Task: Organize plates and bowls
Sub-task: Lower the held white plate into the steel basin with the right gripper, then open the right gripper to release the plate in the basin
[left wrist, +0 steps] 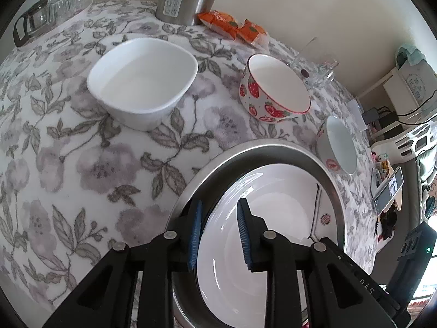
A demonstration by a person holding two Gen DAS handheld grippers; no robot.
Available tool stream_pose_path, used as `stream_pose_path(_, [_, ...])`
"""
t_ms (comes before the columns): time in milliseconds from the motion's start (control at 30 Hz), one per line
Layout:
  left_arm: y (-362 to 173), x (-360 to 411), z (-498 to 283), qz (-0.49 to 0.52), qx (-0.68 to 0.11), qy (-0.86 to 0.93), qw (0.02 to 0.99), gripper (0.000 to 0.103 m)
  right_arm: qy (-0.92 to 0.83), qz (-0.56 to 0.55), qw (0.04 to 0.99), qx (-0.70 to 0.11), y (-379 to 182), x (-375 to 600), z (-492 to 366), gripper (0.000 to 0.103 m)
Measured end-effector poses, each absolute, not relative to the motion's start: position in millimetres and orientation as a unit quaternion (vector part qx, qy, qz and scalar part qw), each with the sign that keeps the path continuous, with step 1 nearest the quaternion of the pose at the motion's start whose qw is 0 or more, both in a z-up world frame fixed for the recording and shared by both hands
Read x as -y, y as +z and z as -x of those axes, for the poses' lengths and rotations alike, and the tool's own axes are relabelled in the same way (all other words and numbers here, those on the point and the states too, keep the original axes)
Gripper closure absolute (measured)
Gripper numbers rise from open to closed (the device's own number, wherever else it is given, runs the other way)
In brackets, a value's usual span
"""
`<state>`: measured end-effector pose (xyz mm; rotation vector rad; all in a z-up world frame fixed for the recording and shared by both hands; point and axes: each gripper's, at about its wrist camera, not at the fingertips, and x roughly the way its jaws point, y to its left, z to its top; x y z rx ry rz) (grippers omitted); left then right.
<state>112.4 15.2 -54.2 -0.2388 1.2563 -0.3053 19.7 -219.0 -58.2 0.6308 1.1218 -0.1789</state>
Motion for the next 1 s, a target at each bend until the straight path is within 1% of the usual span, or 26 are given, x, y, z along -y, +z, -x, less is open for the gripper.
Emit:
stream_pose_path(67, [-50.8,-14.3,-111.2,0.11,-0.579,-0.144,0.795,0.07,-0.08,-0.298,0.796,-0.52,-57.3,220.7,-18.4,0.083])
stream_pose_path(433, [-30.9,-10.2,-104.9,0.101,-0.55,-0.146,0.816,0.07,-0.094,-0.28,0.821,-0.489,-35.4,228.7,-9.9,0.083])
stream_pose_path(600, [-24.7,-19.8,-104.8,0.117,-0.535,-0.113,0.829,0.069,-0.101,-0.264,0.834,-0.473,-25.6,228.3,-7.4,0.082])
stream_pose_path(700, [-22.8,-28.7,-104.9,0.124,-0.526,-0.087,0.837,0.062,-0.101,-0.249,0.842,-0.468,-20.7,225.4,-7.4,0.082])
stream_pose_path(767, [-24.0,-32.1,-105.7,0.12,-0.525,-0.067,0.84,0.052,-0.102,-0.239,0.845,-0.467,-19.7,222.8,-8.6,0.077])
stream_pose_path(833, [-27.2,-34.5,-106.2,0.117,-0.532,-0.053,0.837,0.044,-0.104,-0.222,0.849,-0.469,-18.6,218.5,-10.4,0.063])
stream_pose_path(867, [-30.3,-36.1,-107.0,0.115,-0.539,-0.042,0.833,0.042,-0.104,-0.216,0.849,-0.47,-18.5,217.2,-10.9,0.059])
stream_pose_path(933, [-35.1,-37.6,-108.0,0.111,-0.548,-0.035,0.828,0.042,-0.105,-0.2,0.852,-0.472,-18.3,212.8,-12.1,0.048])
stream_pose_path(967, [-37.0,-37.5,-108.4,0.11,-0.551,-0.034,0.826,0.041,-0.105,-0.191,0.853,-0.473,-18.2,210.5,-13.0,0.046])
stream_pose_path(1000, [-37.5,-36.9,-107.9,0.108,-0.553,-0.034,0.825,0.04,-0.105,-0.184,0.855,-0.474,-18.0,208.5,-13.7,0.042])
